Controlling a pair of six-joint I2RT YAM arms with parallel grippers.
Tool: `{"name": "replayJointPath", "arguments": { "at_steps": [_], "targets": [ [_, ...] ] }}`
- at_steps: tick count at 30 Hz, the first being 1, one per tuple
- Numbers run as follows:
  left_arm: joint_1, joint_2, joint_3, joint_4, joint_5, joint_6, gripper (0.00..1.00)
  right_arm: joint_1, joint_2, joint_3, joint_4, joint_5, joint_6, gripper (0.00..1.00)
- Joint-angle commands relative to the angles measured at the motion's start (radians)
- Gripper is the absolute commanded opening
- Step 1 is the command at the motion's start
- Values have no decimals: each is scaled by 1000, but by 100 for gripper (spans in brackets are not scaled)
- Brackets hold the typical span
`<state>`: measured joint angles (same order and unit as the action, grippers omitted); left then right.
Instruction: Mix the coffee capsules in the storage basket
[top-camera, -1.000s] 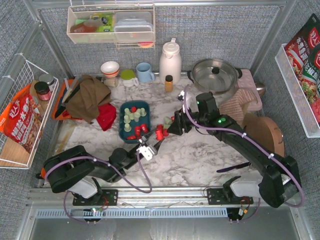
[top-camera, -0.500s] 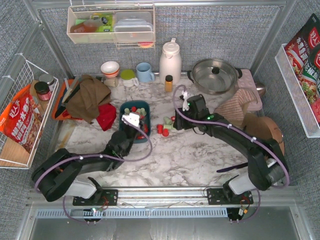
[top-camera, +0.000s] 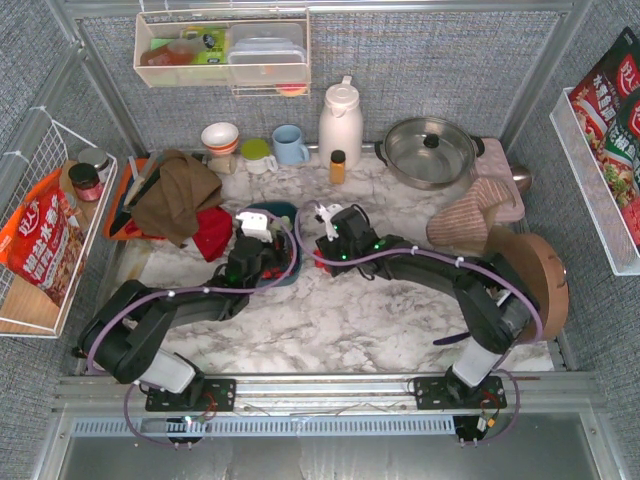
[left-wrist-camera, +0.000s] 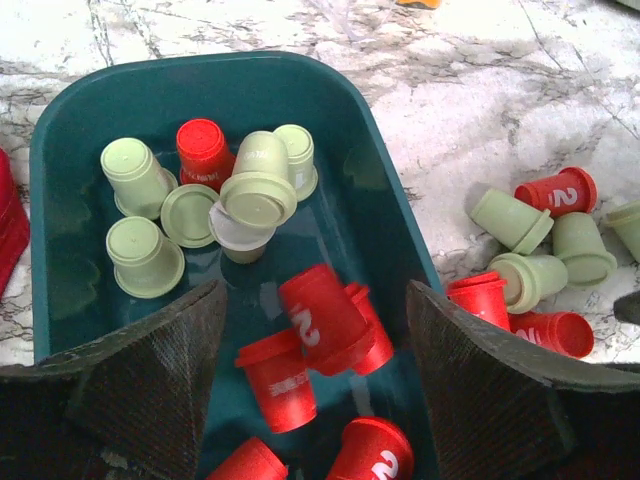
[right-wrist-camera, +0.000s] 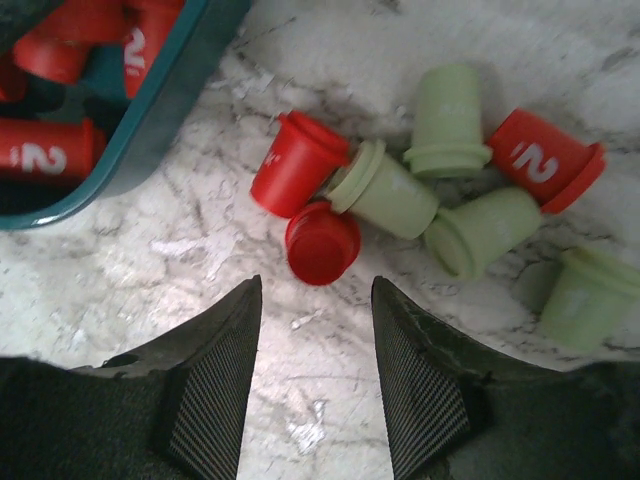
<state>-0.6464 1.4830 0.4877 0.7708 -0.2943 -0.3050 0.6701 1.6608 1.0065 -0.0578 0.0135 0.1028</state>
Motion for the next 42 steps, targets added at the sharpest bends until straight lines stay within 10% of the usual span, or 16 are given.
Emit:
{"name": "replayJointPath", "arguments": {
  "at_steps": [1,11,22,30,42],
  "targets": [
    [4,-22,-6,6,-11,-62,83,11,41,43,12,96,-66,52],
    [3,-120,-53,-5,71,21,85,19,142,111,-9,52,-84,49],
    [2,-179,-109,44,152,94,85,11,91,122,-107,-39,-78,17],
    [-53,-205,-224,359,407,314,99,-12,-143,54,-74,-202,3,16],
    [-247,-122,-211,582,458,588,93,-13,-312,-3,6,-316,77,16]
  ]
}}
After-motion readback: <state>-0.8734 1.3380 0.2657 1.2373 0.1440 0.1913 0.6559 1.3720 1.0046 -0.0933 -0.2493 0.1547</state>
